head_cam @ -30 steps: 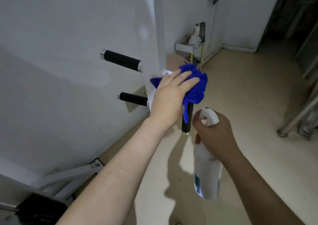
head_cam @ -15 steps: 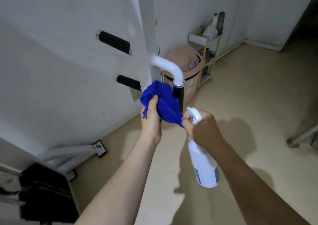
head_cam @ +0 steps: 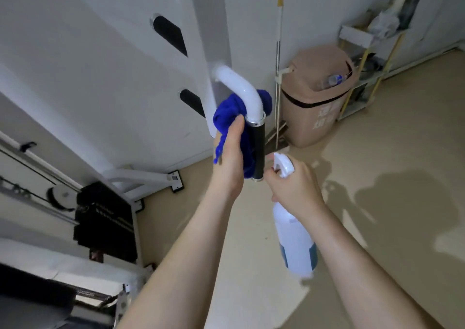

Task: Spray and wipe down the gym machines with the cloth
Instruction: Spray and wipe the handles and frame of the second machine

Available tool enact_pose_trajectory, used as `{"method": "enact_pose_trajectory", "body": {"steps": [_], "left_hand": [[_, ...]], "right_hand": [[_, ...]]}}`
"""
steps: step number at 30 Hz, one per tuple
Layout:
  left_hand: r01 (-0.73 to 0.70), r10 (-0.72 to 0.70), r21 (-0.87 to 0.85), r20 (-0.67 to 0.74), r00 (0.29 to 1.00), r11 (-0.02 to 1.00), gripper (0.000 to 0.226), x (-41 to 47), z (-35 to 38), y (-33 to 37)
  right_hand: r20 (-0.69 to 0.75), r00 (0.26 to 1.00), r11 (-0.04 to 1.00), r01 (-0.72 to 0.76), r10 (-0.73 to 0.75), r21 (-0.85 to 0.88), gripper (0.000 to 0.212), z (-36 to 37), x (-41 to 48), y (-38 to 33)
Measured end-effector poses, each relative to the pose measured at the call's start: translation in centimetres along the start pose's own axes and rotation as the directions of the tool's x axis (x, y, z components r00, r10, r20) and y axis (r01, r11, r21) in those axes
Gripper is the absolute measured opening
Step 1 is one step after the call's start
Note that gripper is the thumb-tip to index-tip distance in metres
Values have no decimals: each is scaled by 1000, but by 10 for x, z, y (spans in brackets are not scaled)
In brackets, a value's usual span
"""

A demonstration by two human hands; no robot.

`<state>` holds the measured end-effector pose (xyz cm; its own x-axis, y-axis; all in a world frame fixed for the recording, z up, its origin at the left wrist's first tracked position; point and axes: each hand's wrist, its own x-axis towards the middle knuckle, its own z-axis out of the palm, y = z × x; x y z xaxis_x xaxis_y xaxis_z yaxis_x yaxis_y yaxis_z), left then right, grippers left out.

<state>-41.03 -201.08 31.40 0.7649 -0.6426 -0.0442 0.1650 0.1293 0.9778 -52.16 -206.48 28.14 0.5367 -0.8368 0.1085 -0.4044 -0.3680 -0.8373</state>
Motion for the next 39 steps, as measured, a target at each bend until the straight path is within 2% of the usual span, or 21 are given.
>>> {"method": "enact_pose_trajectory", "body": {"steps": [2,3,5,7,9,11,13,15,16,22,25,28,31,36,39], "left_hand": [[-162,162,136,13,987,977,22,-16,4,-16],[-198,192,171,49,980,965,19,-24,4,-27],[-122,114,212,53,992,970,9,-36,2,-50],[-36,26,305,36,999,952,12,-46,-4,-71],[5,-13,354,19,1000,935,12,-57,-11,-82],[14,5,238,-77,997,971,16,-65,-11,-67],[-128,139,108,-102,985,986,22,-65,-2,-38],[-253,263,131,-61,963,958,23,-55,10,-19],[-261,272,139,-66,960,955,23,-48,15,-15],[-96,156,227,-264,952,969,19,-27,16,-35],[-26,138,311,-346,928,950,23,-24,15,-42],[-10,151,384,-339,929,923,22,-26,7,-46],[7,122,396,-299,947,918,22,-31,-4,-56],[142,-67,433,-184,981,890,24,-52,-36,-61],[237,-176,323,-208,962,916,12,-66,-56,-58]], "right_hand": [[39,999,1000,23,-23,0,12,3,4,-3],[58,998,1000,18,-19,11,11,6,6,-4],[84,996,998,-38,33,59,19,7,5,-2],[148,987,991,-77,59,113,31,4,3,4],[184,982,995,-48,30,92,16,0,1,10],[218,976,997,-23,6,75,10,-4,3,14],[293,956,993,-27,-7,114,7,-6,7,11],[334,943,990,-44,-3,133,16,-7,11,9],[349,937,989,-54,3,137,14,-7,11,6],[441,897,967,-143,37,210,8,-7,6,2],[480,876,961,-174,51,215,15,-6,2,6],[487,870,938,-232,80,259,14,-2,-2,8],[479,873,944,-229,90,239,20,6,-11,8],[452,879,986,-169,151,-1,16,25,-43,13],[439,888,990,-143,137,-20,18,36,-60,9]]}}
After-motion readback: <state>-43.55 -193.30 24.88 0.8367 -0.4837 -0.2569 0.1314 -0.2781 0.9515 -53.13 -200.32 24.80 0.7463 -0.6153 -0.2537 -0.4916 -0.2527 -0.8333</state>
